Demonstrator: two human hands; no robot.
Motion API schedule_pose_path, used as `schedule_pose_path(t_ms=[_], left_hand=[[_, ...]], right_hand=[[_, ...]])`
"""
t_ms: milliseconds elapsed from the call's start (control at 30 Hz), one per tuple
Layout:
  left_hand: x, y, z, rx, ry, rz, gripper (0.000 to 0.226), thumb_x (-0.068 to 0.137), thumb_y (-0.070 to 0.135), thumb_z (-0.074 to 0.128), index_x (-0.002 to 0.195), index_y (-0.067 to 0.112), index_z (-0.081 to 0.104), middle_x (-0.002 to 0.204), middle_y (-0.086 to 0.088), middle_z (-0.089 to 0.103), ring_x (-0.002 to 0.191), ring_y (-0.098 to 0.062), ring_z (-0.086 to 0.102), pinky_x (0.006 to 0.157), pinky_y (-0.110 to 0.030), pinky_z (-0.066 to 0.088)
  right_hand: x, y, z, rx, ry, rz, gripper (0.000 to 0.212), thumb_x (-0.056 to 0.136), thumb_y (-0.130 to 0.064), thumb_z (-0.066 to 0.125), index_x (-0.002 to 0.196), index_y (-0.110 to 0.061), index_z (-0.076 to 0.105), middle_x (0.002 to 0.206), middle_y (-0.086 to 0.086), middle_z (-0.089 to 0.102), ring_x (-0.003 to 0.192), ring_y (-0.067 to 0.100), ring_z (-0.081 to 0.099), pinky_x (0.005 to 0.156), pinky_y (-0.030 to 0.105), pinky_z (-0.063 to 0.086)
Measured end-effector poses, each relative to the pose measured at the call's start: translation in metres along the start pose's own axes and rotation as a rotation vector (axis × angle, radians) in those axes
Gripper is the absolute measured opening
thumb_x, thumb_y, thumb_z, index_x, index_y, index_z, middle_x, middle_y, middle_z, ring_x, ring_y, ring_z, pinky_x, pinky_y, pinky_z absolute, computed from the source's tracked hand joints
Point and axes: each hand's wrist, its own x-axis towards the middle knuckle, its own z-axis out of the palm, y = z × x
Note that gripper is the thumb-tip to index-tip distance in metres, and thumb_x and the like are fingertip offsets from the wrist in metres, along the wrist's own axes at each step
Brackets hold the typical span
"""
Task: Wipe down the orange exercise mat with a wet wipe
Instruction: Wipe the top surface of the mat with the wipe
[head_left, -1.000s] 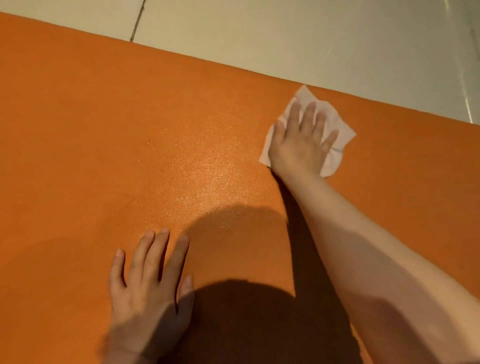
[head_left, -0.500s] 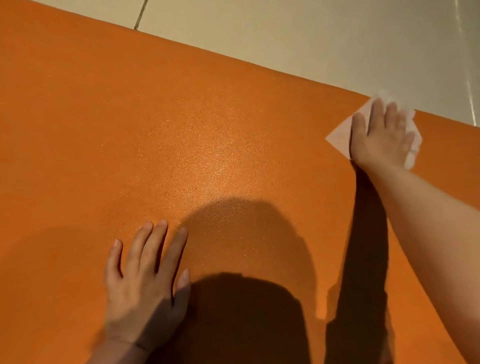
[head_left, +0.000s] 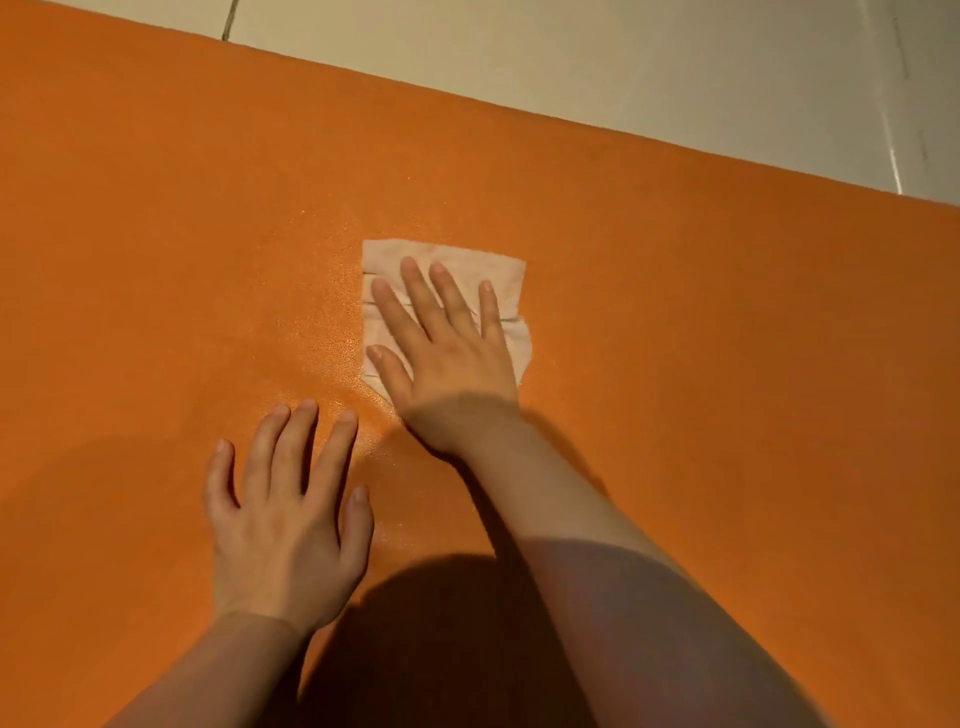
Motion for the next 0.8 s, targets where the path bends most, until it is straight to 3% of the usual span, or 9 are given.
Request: schedule_pose_path(t_ms=[100, 233, 300, 367, 433, 567, 667, 733, 800], left_hand=[[0.001, -0.001, 0.001, -0.007, 0.001, -0.007, 0.057, 0.092, 0.038, 0.035, 0.140, 0.014, 0.051, 0.146, -0.018, 0.044, 0.140, -0.035, 0.034, 0.112, -0.060, 0.017], [0.000, -0.001, 0.003, -0.022, 0.018, -0.005, 0.056, 0.092, 0.038, 0.035, 0.142, 0.015, 0.049, 0.147, -0.017, 0.043, 0.141, -0.034, 0.033, 0.113, -0.059, 0.016], [0.001, -0.001, 0.004, -0.029, 0.022, -0.010, 0.056, 0.092, 0.038, 0.035, 0.142, 0.016, 0.048, 0.147, -0.016, 0.043, 0.141, -0.034, 0.033, 0.112, -0.059, 0.017], [0.001, 0.000, 0.005, -0.031, 0.022, -0.006, 0.056, 0.091, 0.039, 0.035, 0.142, 0.017, 0.047, 0.147, -0.016, 0.042, 0.142, -0.033, 0.032, 0.113, -0.059, 0.016], [0.001, 0.000, 0.005, -0.038, 0.023, -0.004, 0.056, 0.092, 0.040, 0.034, 0.142, 0.017, 0.048, 0.148, -0.015, 0.041, 0.142, -0.032, 0.031, 0.113, -0.058, 0.015], [0.001, -0.001, 0.006, -0.069, 0.014, -0.021, 0.057, 0.091, 0.040, 0.034, 0.142, 0.018, 0.047, 0.149, -0.014, 0.040, 0.144, -0.030, 0.027, 0.114, -0.056, 0.012], [-0.001, -0.002, 0.008, -0.082, 0.029, -0.025, 0.055, 0.091, 0.036, 0.038, 0.142, 0.019, 0.048, 0.149, -0.013, 0.040, 0.144, -0.028, 0.026, 0.114, -0.056, 0.012], [-0.001, -0.003, 0.008, -0.091, 0.033, -0.022, 0.054, 0.092, 0.035, 0.037, 0.143, 0.020, 0.048, 0.149, -0.013, 0.040, 0.144, -0.028, 0.026, 0.114, -0.057, 0.013], [-0.001, -0.003, 0.009, -0.105, 0.039, -0.017, 0.053, 0.093, 0.036, 0.036, 0.142, 0.020, 0.048, 0.149, -0.013, 0.040, 0.144, -0.028, 0.027, 0.114, -0.057, 0.014]], right_hand=[[-0.018, 0.061, -0.010, 0.021, 0.062, 0.164, 0.060, 0.102, -0.055, 0.020, 0.156, -0.035, 0.001, 0.165, -0.005, -0.006, 0.151, 0.015, -0.008, 0.117, 0.041, -0.015], [-0.083, 0.153, -0.016, 0.101, 0.115, 0.759, 0.061, 0.103, -0.053, 0.019, 0.158, -0.030, 0.005, 0.165, 0.002, -0.003, 0.151, 0.019, -0.006, 0.119, 0.050, -0.009], [-0.111, 0.168, -0.016, 0.147, 0.147, 0.966, 0.062, 0.102, -0.053, 0.017, 0.158, -0.027, 0.006, 0.165, 0.005, -0.002, 0.151, 0.022, -0.004, 0.119, 0.054, -0.005], [-0.119, 0.158, -0.010, 0.170, 0.177, 1.046, 0.063, 0.103, -0.052, 0.014, 0.158, -0.025, 0.004, 0.165, 0.006, -0.003, 0.151, 0.024, -0.005, 0.119, 0.056, -0.005], [-0.109, 0.126, -0.003, 0.178, 0.184, 0.987, 0.062, 0.103, -0.051, 0.014, 0.158, -0.025, 0.001, 0.165, 0.005, -0.007, 0.151, 0.024, -0.009, 0.118, 0.056, -0.009], [-0.080, 0.028, 0.019, 0.109, 0.163, 0.634, 0.062, 0.102, -0.052, 0.016, 0.157, -0.029, -0.001, 0.165, 0.001, -0.010, 0.150, 0.023, -0.015, 0.117, 0.055, -0.014], [-0.084, -0.036, 0.037, 0.050, 0.192, 0.341, 0.062, 0.100, -0.052, 0.016, 0.156, -0.029, 0.013, 0.165, 0.003, 0.007, 0.152, 0.024, 0.000, 0.118, 0.056, -0.006], [-0.096, -0.040, 0.040, 0.092, 0.200, 0.230, 0.060, 0.098, -0.052, 0.024, 0.153, -0.028, 0.029, 0.162, 0.002, 0.023, 0.151, 0.022, 0.015, 0.120, 0.053, 0.004], [-0.113, -0.010, 0.040, 0.087, 0.154, 0.240, 0.065, 0.095, -0.057, 0.018, 0.154, -0.031, 0.023, 0.163, 0.000, 0.017, 0.151, 0.019, 0.010, 0.121, 0.048, -0.001]])
